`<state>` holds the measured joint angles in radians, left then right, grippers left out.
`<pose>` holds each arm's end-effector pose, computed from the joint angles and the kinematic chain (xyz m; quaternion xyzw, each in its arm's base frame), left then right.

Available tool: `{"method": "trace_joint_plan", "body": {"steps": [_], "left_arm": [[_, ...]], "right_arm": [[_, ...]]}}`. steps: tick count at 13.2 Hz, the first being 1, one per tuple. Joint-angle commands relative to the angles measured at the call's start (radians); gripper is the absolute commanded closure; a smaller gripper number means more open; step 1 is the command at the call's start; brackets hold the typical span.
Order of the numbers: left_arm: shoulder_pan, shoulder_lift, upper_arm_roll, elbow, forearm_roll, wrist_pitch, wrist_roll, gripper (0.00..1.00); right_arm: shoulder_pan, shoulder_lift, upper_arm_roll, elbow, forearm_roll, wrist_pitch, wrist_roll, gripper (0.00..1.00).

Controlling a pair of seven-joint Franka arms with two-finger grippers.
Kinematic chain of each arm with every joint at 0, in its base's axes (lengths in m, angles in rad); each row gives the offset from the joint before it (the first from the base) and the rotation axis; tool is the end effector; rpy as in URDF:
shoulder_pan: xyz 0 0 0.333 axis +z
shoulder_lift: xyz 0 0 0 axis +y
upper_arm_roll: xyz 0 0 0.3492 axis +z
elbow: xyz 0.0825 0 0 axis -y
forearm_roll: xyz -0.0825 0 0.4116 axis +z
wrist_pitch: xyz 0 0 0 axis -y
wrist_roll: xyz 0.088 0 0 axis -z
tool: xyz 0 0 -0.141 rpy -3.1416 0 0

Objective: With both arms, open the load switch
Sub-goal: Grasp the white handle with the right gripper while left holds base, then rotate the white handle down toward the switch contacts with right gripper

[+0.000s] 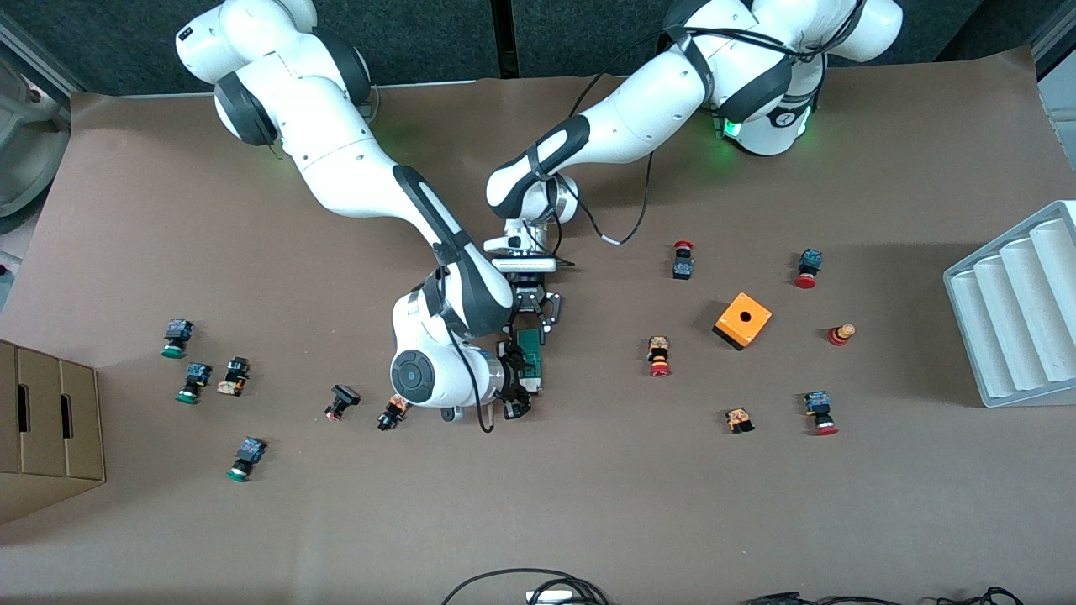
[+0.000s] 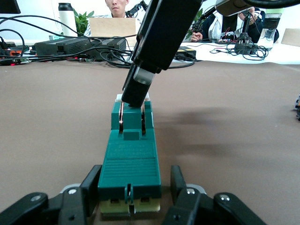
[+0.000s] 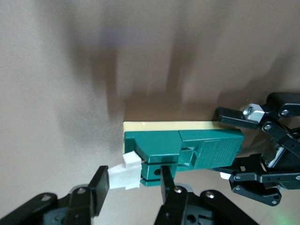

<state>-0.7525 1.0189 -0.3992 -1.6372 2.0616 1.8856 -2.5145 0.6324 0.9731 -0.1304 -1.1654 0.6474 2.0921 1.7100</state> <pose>0.4053 -0.5955 0.0421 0.8123 0.0044 0.5832 0.0087 0.6765 0.4592 0.1770 -0.7164 0.6617 0.2050 0.0832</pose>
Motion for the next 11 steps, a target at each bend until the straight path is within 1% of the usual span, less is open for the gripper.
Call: {"method": "trace_joint_plan", "body": {"steps": [1,4,11], "left_arm": [[-0.013,0.018,0.011,0.014,0.012,-0.008,-0.012,0.36],[-0.013,0.017,0.011,0.011,0.011,-0.013,-0.009,0.36],[-0.011,0.015,0.011,0.008,0.012,-0.014,-0.006,0.37]], "right_arm": [[0.009,-0.001,-0.005,0.006,0.026,-0.024,0.005,0.50],[0.009,-0.019,-0.005,-0.026,0.018,-0.024,-0.001,0.50],[0.009,-0.051,-0.003,-0.054,0.011,-0.041,-0.001,0.50]]}}
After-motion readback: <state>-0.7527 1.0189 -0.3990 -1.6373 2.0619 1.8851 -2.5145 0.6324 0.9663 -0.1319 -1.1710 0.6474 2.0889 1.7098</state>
